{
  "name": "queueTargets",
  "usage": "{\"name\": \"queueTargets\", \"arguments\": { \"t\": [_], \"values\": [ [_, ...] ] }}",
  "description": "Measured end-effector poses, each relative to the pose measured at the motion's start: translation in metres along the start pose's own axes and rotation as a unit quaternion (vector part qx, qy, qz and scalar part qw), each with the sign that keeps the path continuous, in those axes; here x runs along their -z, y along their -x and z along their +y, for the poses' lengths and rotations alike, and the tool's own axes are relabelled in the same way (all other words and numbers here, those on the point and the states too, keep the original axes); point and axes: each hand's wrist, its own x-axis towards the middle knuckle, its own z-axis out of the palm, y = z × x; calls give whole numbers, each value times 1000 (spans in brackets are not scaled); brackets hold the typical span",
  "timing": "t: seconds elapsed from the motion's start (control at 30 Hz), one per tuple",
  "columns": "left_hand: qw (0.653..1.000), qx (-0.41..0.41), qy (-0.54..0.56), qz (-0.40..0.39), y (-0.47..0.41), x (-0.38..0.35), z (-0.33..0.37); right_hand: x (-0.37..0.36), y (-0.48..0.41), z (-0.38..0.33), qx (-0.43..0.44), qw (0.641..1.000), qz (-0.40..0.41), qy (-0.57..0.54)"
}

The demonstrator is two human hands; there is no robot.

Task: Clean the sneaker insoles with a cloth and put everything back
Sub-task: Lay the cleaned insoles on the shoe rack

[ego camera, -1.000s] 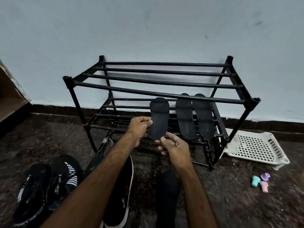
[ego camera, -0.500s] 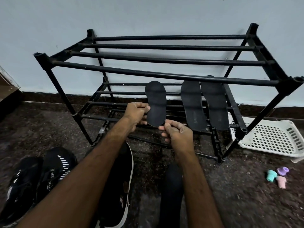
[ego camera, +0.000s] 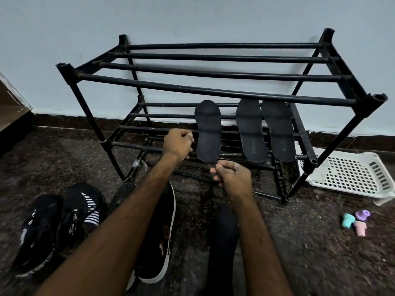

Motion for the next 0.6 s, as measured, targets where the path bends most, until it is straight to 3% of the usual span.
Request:
{"name": "queueTargets", "arguments": {
  "t": [0.13,0.23,0.37,0.47,0.6],
  "values": [
    [987,-44,37,148,38,8,-8,7,19,11,-33,999,-1,-14],
    [982,-46,45,178,83,-1,-32,28,41,28,-59,998,17,-4],
    [995,30,-80,60,148,-22,-86,73,69,74,-97,992,82,11],
    [967,105,-216,-85,189,-41,-130,100,84,117,-141,980,119,68],
    [952,205,-171,-149,225,-58,-180,120,71,205,-201,962,86,165]
  ]
}}
